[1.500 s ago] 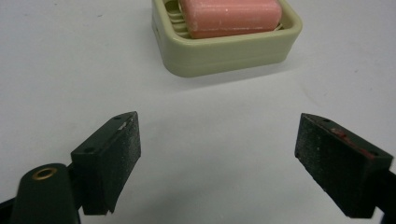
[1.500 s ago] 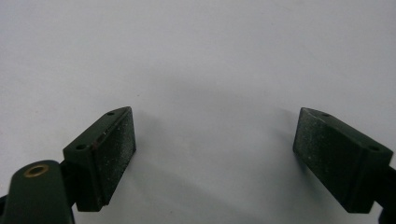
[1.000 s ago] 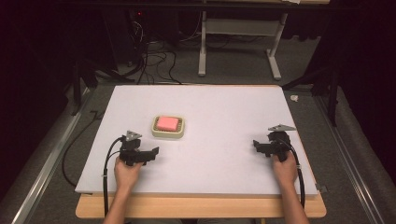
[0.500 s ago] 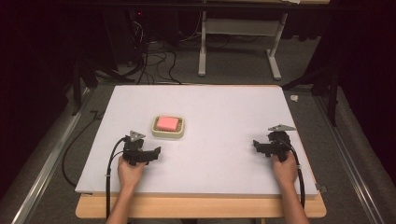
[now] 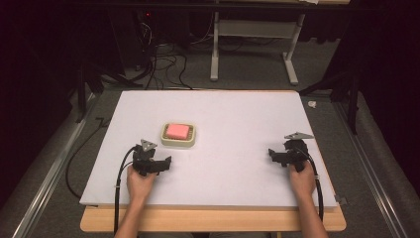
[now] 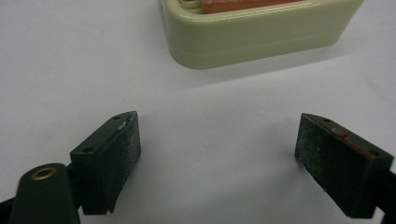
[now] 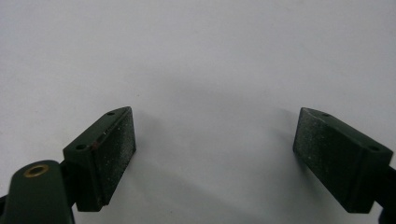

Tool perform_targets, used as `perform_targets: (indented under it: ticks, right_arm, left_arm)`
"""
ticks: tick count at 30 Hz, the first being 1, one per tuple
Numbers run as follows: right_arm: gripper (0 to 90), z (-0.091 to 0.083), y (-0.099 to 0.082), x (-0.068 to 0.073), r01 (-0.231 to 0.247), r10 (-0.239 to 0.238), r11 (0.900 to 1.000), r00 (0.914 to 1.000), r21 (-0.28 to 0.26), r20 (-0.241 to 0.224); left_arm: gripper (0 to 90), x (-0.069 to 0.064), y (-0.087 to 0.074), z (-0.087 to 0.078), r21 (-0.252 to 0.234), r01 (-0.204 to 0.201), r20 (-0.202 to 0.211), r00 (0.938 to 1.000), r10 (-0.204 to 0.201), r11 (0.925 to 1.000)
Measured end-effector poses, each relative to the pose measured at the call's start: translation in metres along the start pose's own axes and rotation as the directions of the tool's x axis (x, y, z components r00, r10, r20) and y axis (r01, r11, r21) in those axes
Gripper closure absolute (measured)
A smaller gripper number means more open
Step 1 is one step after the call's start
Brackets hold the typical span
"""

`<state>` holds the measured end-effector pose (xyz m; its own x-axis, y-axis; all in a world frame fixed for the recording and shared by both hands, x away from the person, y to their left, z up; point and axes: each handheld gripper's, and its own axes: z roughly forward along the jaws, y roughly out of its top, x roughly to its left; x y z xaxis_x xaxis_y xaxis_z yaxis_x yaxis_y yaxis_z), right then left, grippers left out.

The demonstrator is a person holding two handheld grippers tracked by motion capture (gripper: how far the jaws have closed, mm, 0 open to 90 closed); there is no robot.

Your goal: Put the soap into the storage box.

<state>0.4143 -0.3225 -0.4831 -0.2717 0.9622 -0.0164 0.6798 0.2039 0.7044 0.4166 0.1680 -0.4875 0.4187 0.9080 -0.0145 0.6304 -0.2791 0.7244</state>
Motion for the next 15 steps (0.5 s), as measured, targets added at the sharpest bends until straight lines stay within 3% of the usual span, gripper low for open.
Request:
perform_targets:
  ticks: [15]
  right_arm:
    - [13.5, 0.0, -0.0001, -0.0001, -0.001, 0.001, 1.0, 1.0, 0.0, -0.001]
  left_arm:
    - [14.6, -0.0012, -0.0016, 0.0, -0.006, -0.008, -0.004, 1.0, 0.008, 0.9999]
